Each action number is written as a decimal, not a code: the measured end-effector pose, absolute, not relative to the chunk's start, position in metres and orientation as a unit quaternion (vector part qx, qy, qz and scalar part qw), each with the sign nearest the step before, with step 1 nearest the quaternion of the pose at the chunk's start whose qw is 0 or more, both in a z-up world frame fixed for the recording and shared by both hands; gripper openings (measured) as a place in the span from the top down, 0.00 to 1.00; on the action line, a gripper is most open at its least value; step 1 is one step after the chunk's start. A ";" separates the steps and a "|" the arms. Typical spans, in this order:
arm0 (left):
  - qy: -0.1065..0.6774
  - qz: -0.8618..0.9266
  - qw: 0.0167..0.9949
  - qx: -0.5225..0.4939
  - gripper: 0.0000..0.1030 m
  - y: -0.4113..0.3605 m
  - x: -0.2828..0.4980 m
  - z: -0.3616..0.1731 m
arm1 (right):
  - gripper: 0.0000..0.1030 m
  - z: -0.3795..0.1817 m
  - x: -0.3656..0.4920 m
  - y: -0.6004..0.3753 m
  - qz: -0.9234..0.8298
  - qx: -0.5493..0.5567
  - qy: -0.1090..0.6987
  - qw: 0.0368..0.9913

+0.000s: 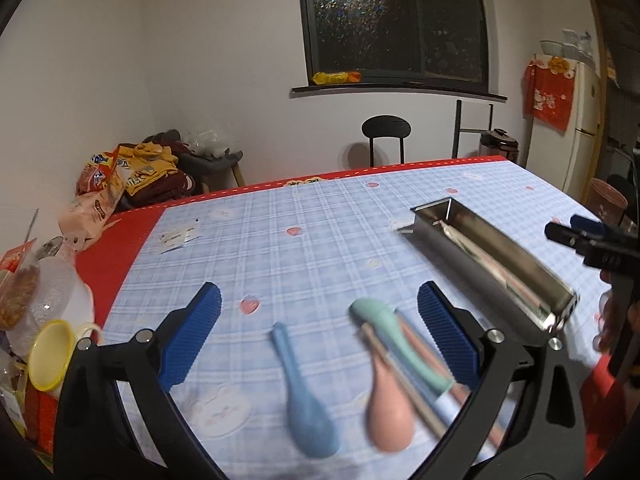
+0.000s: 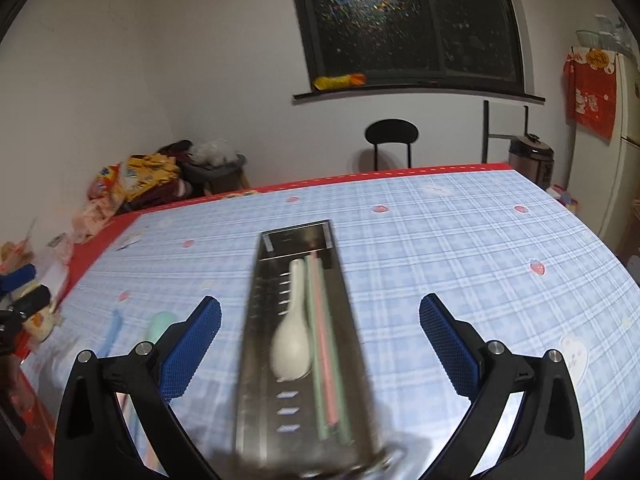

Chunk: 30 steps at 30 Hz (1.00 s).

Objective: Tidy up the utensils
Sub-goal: 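Open both tools to release the spoon and chopstick in the tray, then move both tools back over the remaining utensils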

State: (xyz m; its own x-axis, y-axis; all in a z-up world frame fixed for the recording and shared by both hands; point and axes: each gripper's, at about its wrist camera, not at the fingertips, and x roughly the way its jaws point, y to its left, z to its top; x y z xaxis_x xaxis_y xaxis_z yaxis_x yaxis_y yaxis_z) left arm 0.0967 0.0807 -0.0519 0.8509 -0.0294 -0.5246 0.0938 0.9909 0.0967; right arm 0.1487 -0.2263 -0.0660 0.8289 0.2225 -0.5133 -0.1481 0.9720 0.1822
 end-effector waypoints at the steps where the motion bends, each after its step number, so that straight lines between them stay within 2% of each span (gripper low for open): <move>1: 0.271 -0.033 0.960 0.061 0.06 0.087 0.090 -0.056 | 0.05 -0.067 0.142 -0.222 0.107 0.067 0.277 0.953; 4: 0.271 -0.041 0.960 0.057 0.06 0.101 0.075 -0.069 | 0.07 -0.071 0.127 -0.206 0.134 0.060 0.285 0.947; 7: 0.274 -0.053 0.959 0.047 0.06 0.109 0.067 -0.082 | 0.22 -0.071 0.113 -0.185 0.155 0.031 0.288 0.945; 9: 0.275 -0.055 0.959 0.045 0.06 0.114 0.062 -0.090 | 0.39 -0.073 0.106 -0.172 0.162 0.010 0.292 0.942; 10: 0.275 -0.058 0.959 0.042 0.06 0.116 0.060 -0.094 | 0.45 -0.074 0.102 -0.166 0.169 0.001 0.297 0.940; 12: 0.277 -0.069 0.958 0.035 0.10 0.120 0.055 -0.100 | 0.64 -0.079 0.099 -0.156 0.180 -0.010 0.309 0.934; 15: 0.284 -0.082 0.955 0.024 0.22 0.124 0.051 -0.108 | 0.83 -0.090 0.095 -0.141 0.193 -0.025 0.335 0.922; 18: 0.290 -0.091 0.953 0.009 0.25 0.128 0.049 -0.116 | 0.86 -0.098 0.091 -0.128 0.204 -0.040 0.353 0.912; 20: 0.298 -0.097 0.950 0.003 0.31 0.129 0.049 -0.121 | 0.87 -0.104 0.090 -0.120 0.213 -0.049 0.365 0.905; 30: 0.302 -0.099 0.948 0.002 0.32 0.129 0.050 -0.123 | 0.88 -0.128 0.089 -0.095 0.223 -0.083 0.408 0.882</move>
